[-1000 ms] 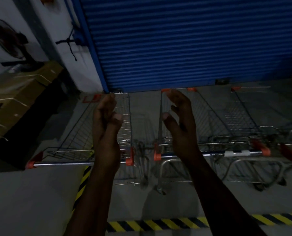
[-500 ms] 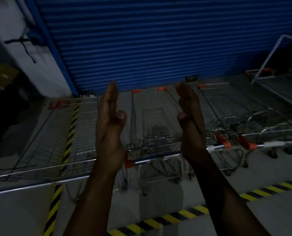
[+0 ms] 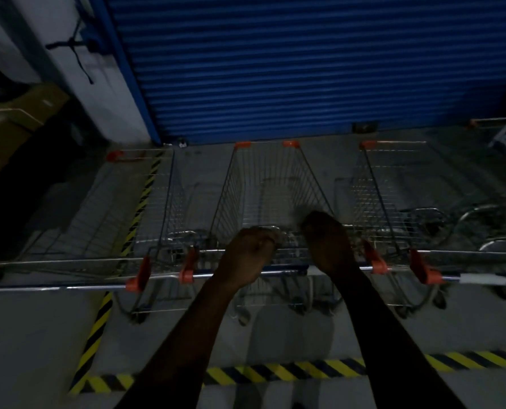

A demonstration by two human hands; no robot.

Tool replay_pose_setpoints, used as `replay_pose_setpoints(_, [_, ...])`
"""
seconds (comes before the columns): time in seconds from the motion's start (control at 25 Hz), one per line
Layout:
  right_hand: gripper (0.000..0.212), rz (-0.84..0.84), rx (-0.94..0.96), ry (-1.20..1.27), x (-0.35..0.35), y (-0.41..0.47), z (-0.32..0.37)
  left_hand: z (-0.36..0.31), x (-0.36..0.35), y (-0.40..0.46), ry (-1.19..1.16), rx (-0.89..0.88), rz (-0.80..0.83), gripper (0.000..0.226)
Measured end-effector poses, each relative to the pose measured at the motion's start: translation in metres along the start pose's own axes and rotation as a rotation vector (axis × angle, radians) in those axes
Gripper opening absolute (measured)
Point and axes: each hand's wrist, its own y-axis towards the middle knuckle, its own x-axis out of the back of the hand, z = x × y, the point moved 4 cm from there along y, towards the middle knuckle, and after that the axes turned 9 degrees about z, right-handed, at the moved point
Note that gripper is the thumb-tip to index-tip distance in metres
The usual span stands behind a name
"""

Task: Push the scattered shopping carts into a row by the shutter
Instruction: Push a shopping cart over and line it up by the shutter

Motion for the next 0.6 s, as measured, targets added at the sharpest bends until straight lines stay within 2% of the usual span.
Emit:
replay_pose_setpoints(0.08, [0.041, 0.248, 0.044, -0.463, -0.029, -0.016, -0.025, 0.037, -0.023, -0.007, 0.407, 0.103, 0.11, 0.046])
replay_pose_setpoints(0.12, [0.042, 0.357, -0.024, -0.602, -0.038, -0.027, -0.031, 0.052, -0.03, -0.014, 0.616, 0.106, 0.154, 0.046])
replay_pose_setpoints(0.16, [0.043, 0.409, -0.083, -0.694, -0.042, -0.036, -0.03, 0.063, -0.034, -0.021, 0.767, 0.132, 0.187, 0.045])
replay_pose_setpoints(0.2, [0.046, 0.44, -0.162, -0.686, -0.048, -0.037, -0.03, 0.071, -0.033, -0.027, 0.861, 0.173, 0.194, 0.041])
replay_pose_setpoints(0.28, [0.056, 0.49, -0.248, -0.628, -0.065, -0.035, -0.024, 0.078, -0.021, -0.028, 0.934, 0.206, 0.218, 0.03])
replay_pose_setpoints(0.32, [0.059, 0.549, -0.223, -0.648, -0.077, -0.039, -0.022, 0.081, -0.01, -0.026, 0.909, 0.263, 0.239, 0.03])
replay_pose_setpoints(0.4, [0.05, 0.565, -0.146, -0.819, -0.101, -0.045, -0.013, 0.091, 0.021, -0.023, 0.837, 0.47, 0.234, 0.039])
replay_pose_setpoints(0.44, [0.041, 0.548, -0.113, -0.869, -0.114, -0.045, -0.008, 0.098, 0.033, -0.025, 0.865, 0.511, 0.252, 0.039])
replay_pose_setpoints(0.48, [0.034, 0.56, -0.097, -0.891, -0.123, -0.046, -0.003, 0.103, 0.038, -0.025, 0.92, 0.472, 0.287, 0.038])
replay_pose_setpoints(0.52, [0.032, 0.652, -0.127, -0.875, -0.125, -0.047, 0.004, 0.105, 0.039, -0.028, 1.023, 0.424, 0.35, 0.037])
replay_pose_setpoints(0.6, [0.037, 0.666, -0.13, -0.886, -0.118, -0.042, 0.013, 0.1, 0.032, -0.033, 1.084, 0.385, 0.389, 0.04])
